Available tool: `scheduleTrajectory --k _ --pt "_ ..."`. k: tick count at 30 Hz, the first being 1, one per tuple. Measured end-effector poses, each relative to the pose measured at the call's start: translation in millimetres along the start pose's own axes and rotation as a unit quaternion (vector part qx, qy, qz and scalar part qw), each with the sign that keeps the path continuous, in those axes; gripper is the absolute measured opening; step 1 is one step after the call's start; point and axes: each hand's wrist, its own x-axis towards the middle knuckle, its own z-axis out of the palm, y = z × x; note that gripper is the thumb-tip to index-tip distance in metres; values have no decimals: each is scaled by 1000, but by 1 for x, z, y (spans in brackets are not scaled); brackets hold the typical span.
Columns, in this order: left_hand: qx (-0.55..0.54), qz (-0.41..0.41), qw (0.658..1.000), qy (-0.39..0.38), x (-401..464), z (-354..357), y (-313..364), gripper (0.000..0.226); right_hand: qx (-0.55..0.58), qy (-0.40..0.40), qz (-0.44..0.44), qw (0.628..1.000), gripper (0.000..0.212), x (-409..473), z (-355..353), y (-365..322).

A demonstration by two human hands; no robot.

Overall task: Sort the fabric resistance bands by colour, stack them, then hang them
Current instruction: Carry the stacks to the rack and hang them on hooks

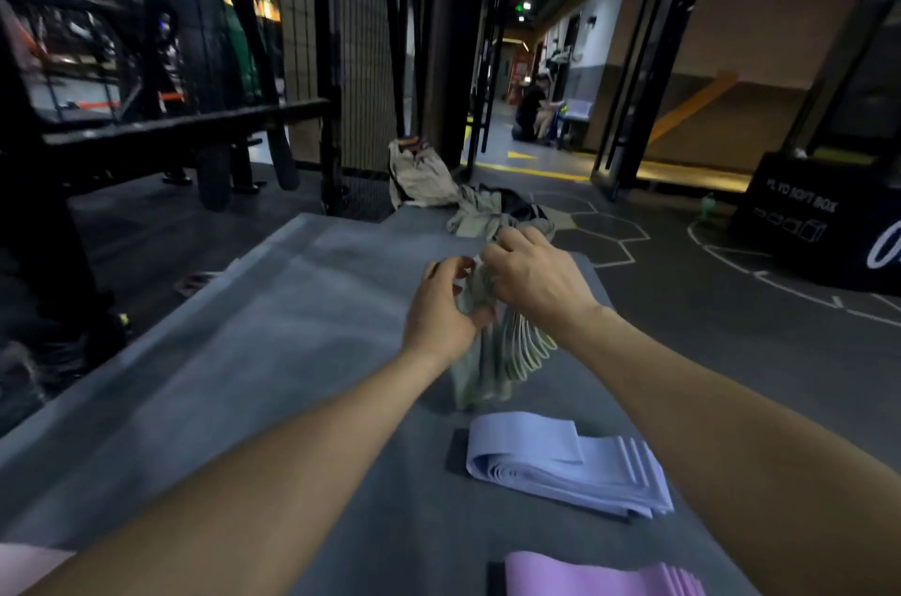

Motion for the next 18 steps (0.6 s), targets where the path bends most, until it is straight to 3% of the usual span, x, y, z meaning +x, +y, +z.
scheduleTrajectory --k 6,10,15,18 --pt "86 59 991 89 -12 -82 53 46 16 62 28 998 20 17 -82 -50" --pt "145 62 978 135 -41 -141 71 56 49 101 11 994 18 26 -132 -99" --pt "143 36 971 188 -85 -214 74 32 75 122 -25 989 17 25 -176 -159" --pt "235 45 949 205 -113 -265 82 31 109 113 -32 987 18 22 -192 -192"
